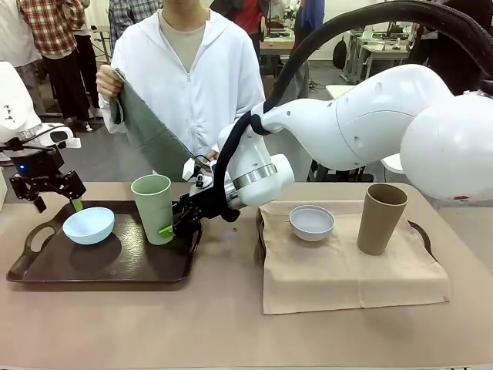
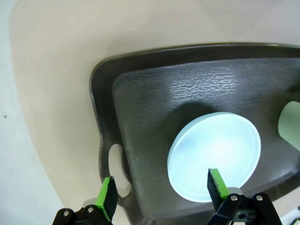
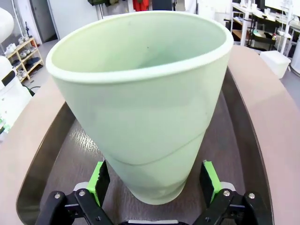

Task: Set up a tray with a mat and arrange the tableware.
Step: Pick up the Picnic Bowl and Reusable plastic cup from the Handle tray in front of the human's position and hold them in the air.

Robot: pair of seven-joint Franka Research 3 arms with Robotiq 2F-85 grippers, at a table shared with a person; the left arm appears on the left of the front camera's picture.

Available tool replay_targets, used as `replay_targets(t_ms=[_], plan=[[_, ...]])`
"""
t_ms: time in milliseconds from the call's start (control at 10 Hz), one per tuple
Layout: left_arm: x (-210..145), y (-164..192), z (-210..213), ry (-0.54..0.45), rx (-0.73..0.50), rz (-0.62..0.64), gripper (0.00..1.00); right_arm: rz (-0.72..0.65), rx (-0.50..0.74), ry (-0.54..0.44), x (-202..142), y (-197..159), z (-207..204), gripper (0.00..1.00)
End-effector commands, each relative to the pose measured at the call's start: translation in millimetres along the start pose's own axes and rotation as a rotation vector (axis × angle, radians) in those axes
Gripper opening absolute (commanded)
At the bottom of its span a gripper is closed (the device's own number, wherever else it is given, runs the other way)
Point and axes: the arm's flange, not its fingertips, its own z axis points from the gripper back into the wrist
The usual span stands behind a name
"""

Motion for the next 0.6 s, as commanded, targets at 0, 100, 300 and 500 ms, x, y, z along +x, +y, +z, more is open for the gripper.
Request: replay_targets(t_ms=[0, 100, 300, 500], plan=[[5, 0, -4, 0.033, 0.022, 0.014, 1.0, 0.024, -0.003, -0.007, 3, -5, -10, 1.0], [6, 0, -8, 0.043, 0.019, 0.011, 1.0, 0.025, 0.001, -0.008, 3, -7, -14, 1.0], [6, -1, -20, 0.07, 0.016, 0.012, 1.0, 0.03, 0.016, -0.004, 3, -10, -22, 1.0], [8, -4, -29, 0.09, 0.034, 0.018, 1.0, 0.026, 0.028, 0.0, 2, -12, -29, 1.0]])
